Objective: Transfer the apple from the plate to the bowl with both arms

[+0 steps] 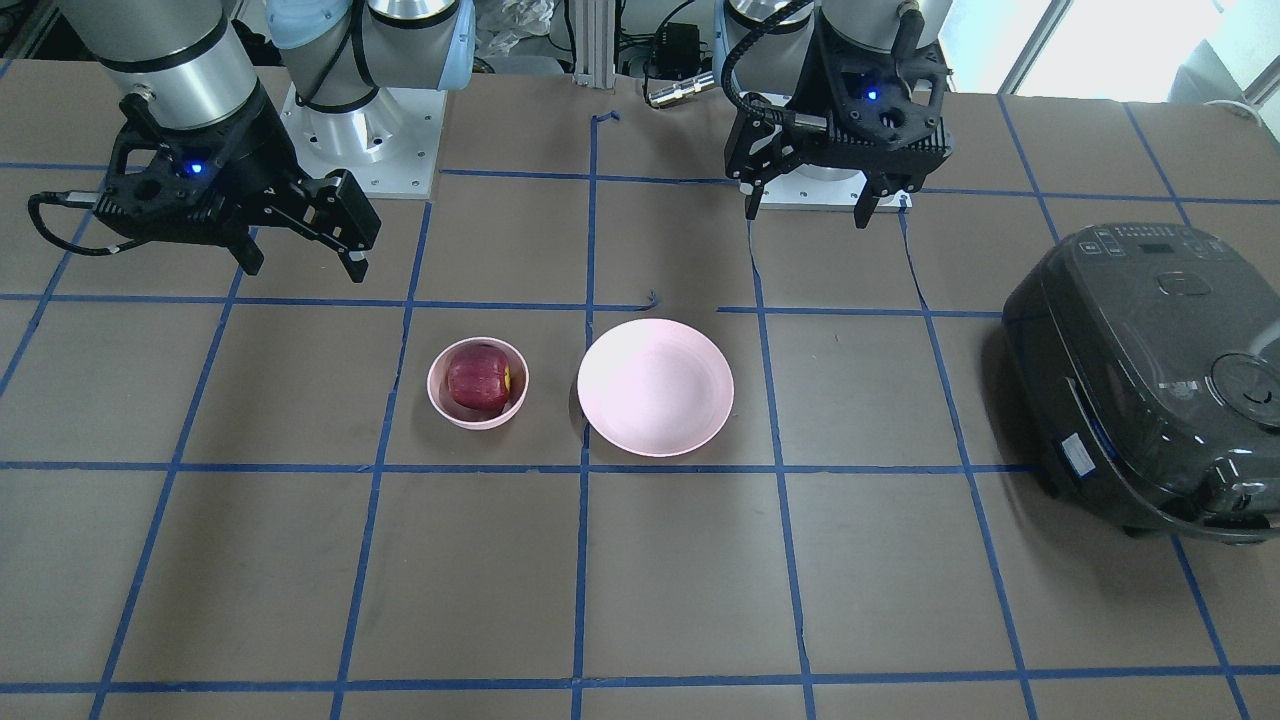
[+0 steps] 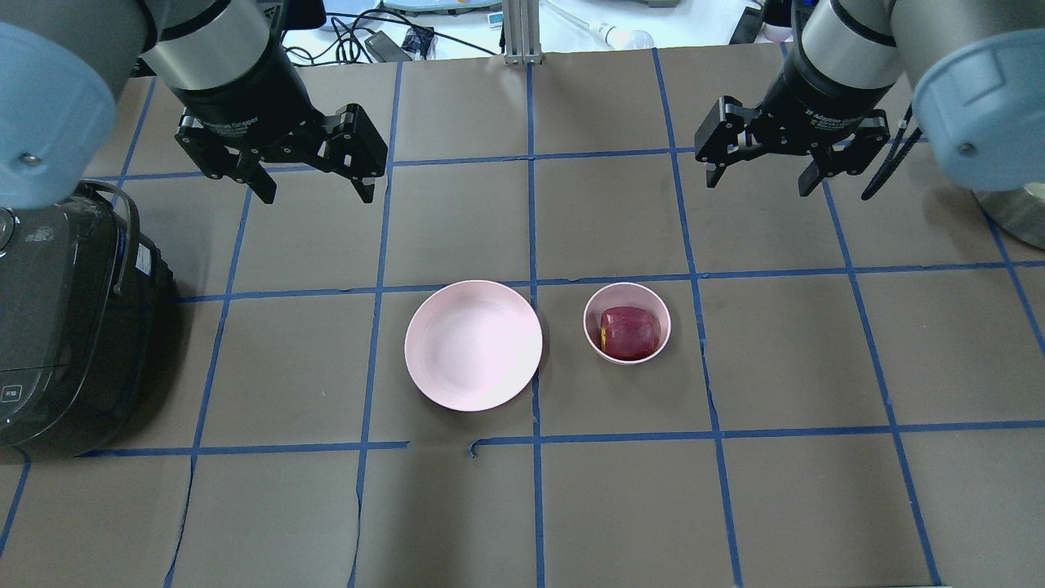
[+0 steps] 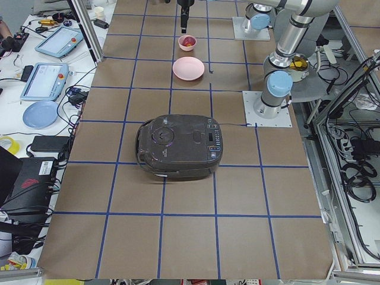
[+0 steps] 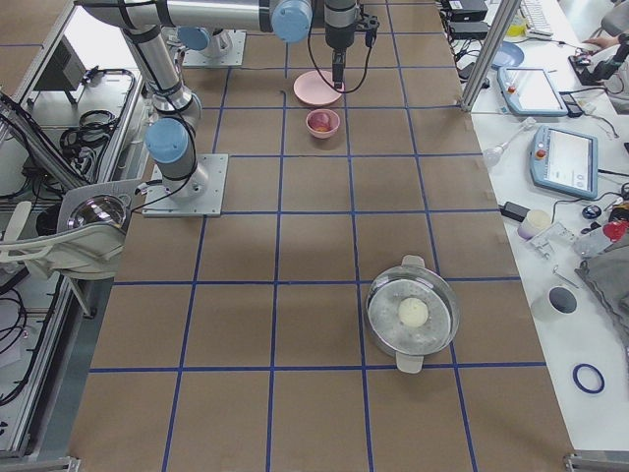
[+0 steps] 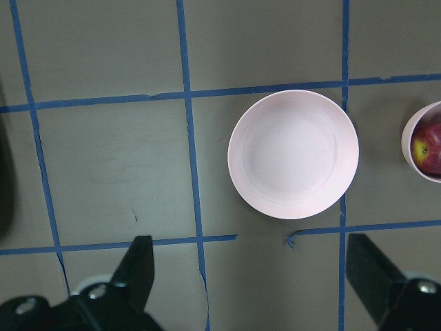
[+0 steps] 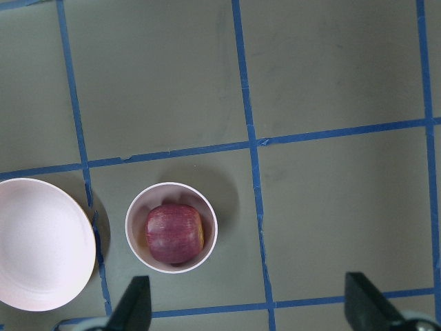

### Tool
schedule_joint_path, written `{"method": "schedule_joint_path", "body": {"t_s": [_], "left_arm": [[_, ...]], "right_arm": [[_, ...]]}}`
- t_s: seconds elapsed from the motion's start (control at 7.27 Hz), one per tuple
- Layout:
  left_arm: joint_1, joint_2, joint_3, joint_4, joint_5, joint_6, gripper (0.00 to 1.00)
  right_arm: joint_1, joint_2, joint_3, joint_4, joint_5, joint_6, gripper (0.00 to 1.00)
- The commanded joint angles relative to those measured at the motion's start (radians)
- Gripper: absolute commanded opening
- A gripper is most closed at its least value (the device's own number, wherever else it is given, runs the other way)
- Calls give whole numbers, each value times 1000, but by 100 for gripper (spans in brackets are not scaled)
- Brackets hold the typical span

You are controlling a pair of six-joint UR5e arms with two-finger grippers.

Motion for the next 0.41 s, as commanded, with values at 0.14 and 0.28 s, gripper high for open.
{"method": "schedule_joint_path", "body": {"t_s": [0.14,0.28], "left_arm": [[0,0,1,2,0,-1,100],[1,0,1,0,0,-1,100]], "right_arm": [[-3,1,-1,38,-3,0,100],[-3,1,1,38,-4,0,100]]}}
